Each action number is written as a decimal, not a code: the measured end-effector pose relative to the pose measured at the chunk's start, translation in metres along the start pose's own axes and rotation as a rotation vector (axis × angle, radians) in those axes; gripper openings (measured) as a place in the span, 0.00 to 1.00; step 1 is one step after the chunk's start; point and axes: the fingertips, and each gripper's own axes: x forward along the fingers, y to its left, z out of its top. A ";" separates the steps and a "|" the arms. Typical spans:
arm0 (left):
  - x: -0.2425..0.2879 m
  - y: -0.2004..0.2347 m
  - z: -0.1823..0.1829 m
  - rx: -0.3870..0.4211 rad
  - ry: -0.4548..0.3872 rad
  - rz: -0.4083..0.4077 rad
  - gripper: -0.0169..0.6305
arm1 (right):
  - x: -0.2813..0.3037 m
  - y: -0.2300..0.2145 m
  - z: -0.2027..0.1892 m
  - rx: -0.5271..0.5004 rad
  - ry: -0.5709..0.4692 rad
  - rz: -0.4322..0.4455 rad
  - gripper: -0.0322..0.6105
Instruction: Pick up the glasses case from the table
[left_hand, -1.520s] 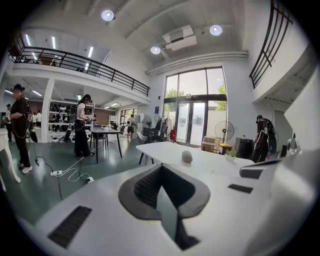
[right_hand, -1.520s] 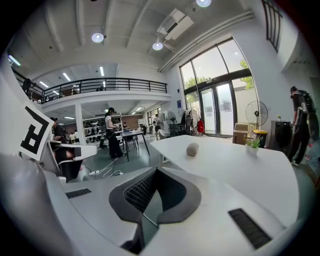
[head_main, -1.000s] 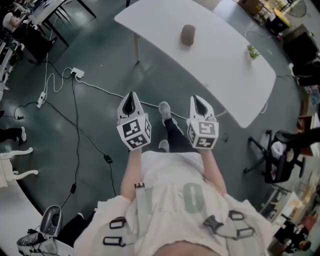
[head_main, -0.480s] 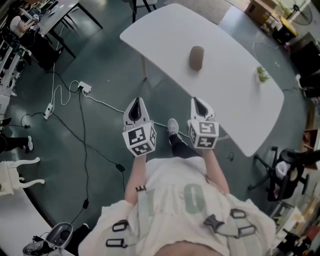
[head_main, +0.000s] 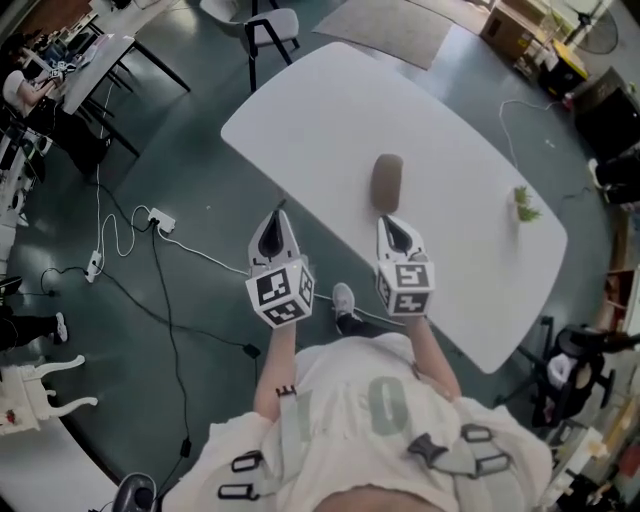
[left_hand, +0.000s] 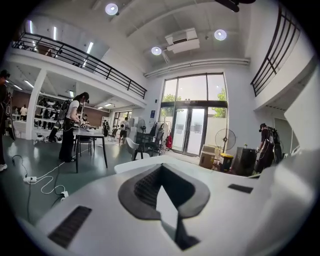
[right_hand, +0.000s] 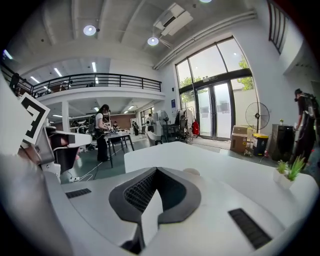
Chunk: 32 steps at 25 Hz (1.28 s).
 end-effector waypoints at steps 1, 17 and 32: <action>0.011 -0.002 0.003 0.004 0.000 -0.004 0.03 | 0.008 -0.003 0.002 0.007 0.004 0.002 0.05; 0.072 -0.022 0.014 0.074 0.036 -0.062 0.03 | 0.059 -0.026 0.023 0.027 0.020 -0.044 0.05; 0.127 -0.032 0.042 0.105 0.004 -0.160 0.03 | 0.078 -0.042 0.038 0.045 0.014 -0.138 0.05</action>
